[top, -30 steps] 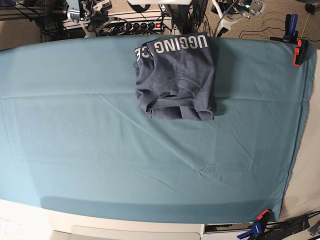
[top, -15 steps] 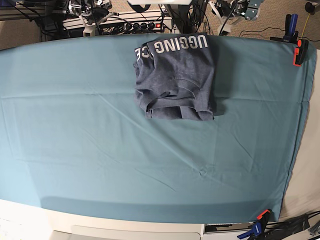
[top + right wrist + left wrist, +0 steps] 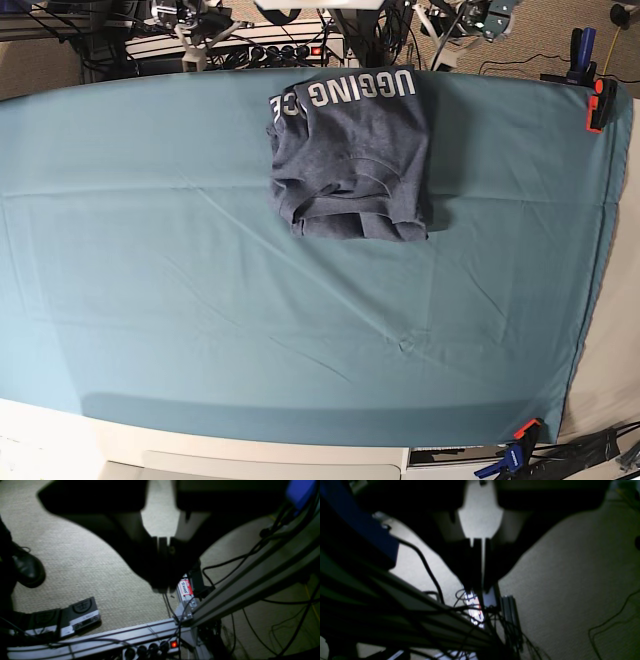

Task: Fold the T-shirt properly

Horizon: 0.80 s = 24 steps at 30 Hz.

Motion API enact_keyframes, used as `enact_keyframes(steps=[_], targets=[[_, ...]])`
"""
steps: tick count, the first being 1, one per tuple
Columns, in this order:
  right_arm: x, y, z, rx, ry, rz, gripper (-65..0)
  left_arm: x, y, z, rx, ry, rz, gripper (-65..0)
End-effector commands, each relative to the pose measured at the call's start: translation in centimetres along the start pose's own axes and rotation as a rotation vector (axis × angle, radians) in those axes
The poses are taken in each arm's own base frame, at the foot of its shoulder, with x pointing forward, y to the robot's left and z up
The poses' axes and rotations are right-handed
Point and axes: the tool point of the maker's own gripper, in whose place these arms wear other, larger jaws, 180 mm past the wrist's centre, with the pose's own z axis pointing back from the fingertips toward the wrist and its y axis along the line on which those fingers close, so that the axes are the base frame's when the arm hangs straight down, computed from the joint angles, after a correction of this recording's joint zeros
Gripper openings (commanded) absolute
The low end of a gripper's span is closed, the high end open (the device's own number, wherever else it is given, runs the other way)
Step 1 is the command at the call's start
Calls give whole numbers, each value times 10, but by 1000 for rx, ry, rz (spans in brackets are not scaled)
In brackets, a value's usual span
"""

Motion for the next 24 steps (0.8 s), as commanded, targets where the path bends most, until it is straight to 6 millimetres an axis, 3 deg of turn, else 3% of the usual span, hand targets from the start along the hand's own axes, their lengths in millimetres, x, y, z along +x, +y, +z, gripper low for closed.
enact_keyframes(steps=[1, 10, 24], targets=[[-1, -2, 0, 0, -4, -2, -650, 1, 0, 0, -2, -14, -1, -650], [-25, 1, -9, -5, 35, -26, -650, -5, 7, -17, 12, 11, 44, -650], [-33, 2, -21, -17, 172, 38, -650, -18, -1, -43, 59, 100, 144, -650]])
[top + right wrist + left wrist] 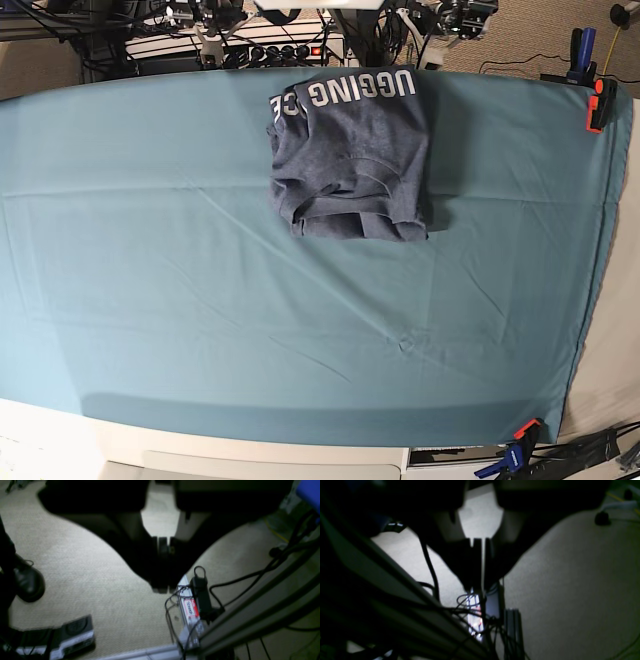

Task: Fold the T-shirt properly

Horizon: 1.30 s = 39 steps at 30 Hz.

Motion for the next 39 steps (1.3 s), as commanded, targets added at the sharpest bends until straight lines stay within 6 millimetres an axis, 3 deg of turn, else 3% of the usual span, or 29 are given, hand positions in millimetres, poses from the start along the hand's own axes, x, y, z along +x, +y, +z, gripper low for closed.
enact_keyframes(steps=[1, 8, 12, 20, 24, 29, 39], targets=[[-3, -3, 0, -2, 25, -5, -650, -4, 1, -1, 0, 13, 12, -650], [-6, 3, -3, 10, 107, -31, -650, -31, 17, -6, 55, 137, 62, -650], [0, 3, -4, 5, 94, -37, -650, -32, 27, -5, 88, 131, 75, -650], [8, -35, 4, -98, 54, -53, -650, -27, 53, 1, 133, 87, 77, -650], [16, -43, 6, -104, 16, -92, -650, -26, 66, 5, 155, 73, 78, -650], [22, -30, 3, -76, -25, -152, -650, -23, 60, 3, 139, 53, 139, -650], [23, 12, -9, -18, -45, -102, -650, -17, 19, -9, 75, 48, 103, -650]])
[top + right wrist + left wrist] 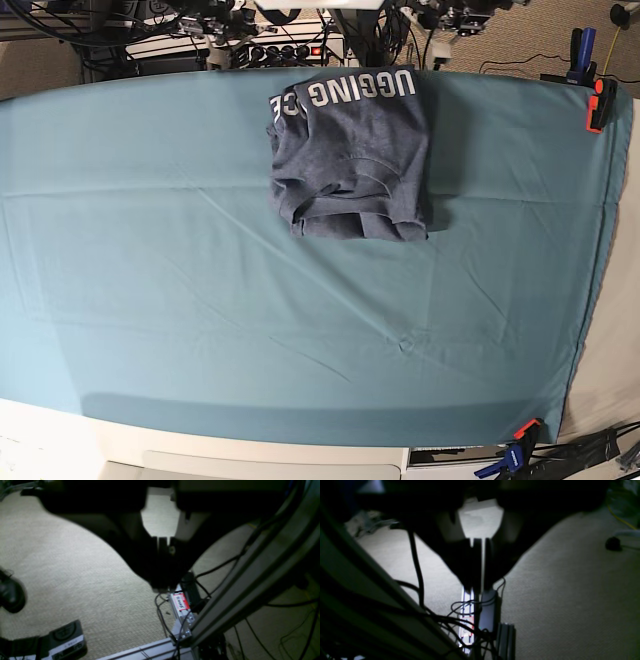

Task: Fold the T-shirt properly

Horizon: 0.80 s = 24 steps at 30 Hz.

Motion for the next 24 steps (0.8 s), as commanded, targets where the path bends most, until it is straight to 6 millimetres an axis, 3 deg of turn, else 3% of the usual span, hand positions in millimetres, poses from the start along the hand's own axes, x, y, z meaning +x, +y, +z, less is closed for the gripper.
enact_keyframes(steps=[1, 24], targets=[[8, -4, 1, -3, -21, 7, -650, 1, 1, 0, -1, -4, -9, -650], [17, -5, 3, -5, -59, 11, -650, -8, -9, -2, -19, -12, -12, -643]])
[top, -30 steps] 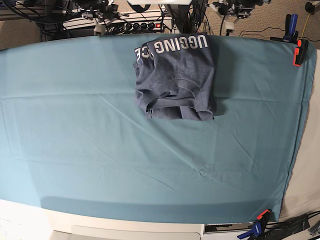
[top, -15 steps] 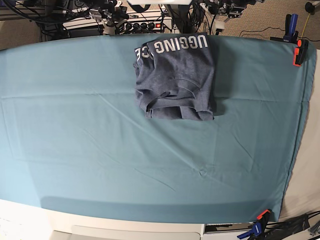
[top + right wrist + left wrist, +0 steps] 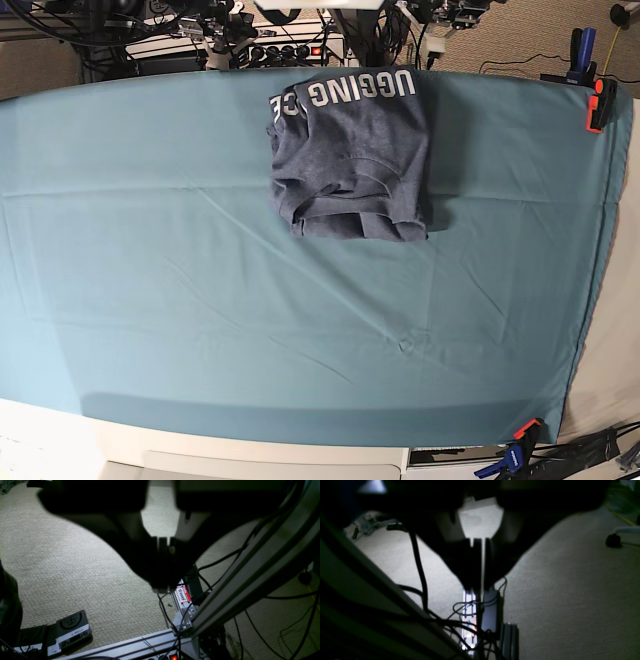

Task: Fold the T-shirt properly

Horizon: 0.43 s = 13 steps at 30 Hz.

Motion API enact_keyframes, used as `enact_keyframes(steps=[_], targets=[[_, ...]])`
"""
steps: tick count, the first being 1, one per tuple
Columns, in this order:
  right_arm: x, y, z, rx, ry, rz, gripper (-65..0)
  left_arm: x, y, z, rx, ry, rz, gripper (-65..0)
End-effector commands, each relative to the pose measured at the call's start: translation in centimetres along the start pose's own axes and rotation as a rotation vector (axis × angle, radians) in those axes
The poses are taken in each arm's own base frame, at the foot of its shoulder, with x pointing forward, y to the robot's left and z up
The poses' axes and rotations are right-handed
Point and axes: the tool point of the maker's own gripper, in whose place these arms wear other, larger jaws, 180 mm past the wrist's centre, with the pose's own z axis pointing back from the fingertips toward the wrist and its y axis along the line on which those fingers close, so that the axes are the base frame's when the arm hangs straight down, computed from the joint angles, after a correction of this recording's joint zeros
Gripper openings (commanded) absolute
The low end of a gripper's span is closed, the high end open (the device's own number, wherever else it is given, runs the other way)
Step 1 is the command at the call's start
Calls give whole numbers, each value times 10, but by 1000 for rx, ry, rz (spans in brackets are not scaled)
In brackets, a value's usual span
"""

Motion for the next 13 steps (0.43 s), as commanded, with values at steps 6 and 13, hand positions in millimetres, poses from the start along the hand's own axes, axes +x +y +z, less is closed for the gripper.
enact_keyframes(steps=[6, 13], targets=[[8, -4, 1, -1, -28, -1, -650, 3, 0, 0, -3, -17, 0, -643], [8, -1, 1, 3, -34, -2, -650, 10, 0, 1, -3, -32, -3, -642]])
